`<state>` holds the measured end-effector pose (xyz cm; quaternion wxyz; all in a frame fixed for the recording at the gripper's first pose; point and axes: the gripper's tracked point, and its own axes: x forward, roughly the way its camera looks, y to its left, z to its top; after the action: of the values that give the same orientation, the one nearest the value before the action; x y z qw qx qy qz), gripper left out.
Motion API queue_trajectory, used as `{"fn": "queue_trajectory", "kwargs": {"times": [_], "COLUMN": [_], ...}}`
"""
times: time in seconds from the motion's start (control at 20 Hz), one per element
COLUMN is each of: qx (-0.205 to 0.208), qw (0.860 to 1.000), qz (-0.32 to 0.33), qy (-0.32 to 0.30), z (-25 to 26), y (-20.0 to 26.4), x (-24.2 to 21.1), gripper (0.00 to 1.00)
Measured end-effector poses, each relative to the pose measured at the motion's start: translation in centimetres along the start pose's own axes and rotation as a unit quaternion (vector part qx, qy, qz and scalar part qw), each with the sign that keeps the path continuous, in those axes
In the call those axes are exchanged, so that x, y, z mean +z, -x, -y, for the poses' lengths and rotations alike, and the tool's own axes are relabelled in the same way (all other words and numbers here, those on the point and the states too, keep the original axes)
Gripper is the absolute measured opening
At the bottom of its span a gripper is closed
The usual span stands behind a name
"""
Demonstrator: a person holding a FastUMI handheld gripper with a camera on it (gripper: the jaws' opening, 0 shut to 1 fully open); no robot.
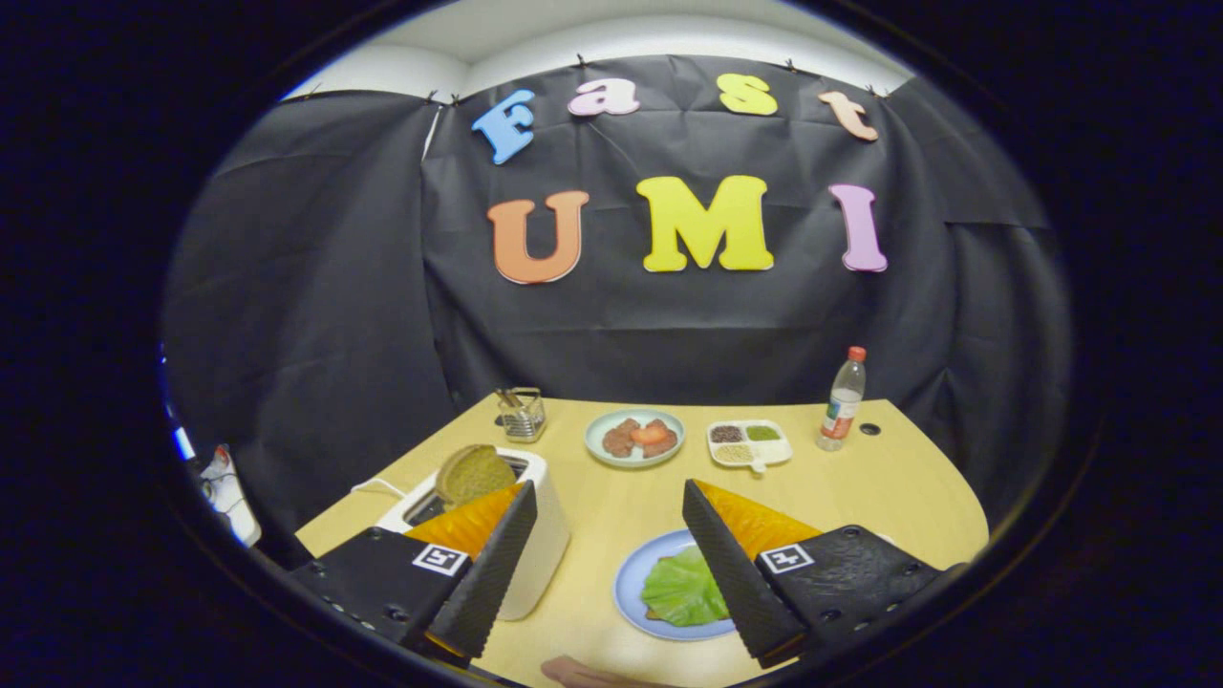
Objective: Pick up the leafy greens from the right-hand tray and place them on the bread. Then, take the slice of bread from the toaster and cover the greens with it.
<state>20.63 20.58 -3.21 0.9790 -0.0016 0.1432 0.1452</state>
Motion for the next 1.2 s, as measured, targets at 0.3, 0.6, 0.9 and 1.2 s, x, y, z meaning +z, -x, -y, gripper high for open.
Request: {"fn": "queue_trajectory", "kwargs": {"times": [0.3,0.6,0.9,1.2], "qx": [0.019,0.005,-0.046,-0.048], "qw": [1.000,1.000,0.997,0.995], "qz": [0.006,-0.022,-0.065,-0.083], "qy": [0.019,0.018,0.002,-0.001], "z": [-6.9,-11.1,-10.7,-9.8], "y": [-2.1,-7.1,-11.4,-11.9], "x": [1.4,-1.4,-5.2,-6.2], "gripper": [0.95,0.95,0.83,0.27]}}
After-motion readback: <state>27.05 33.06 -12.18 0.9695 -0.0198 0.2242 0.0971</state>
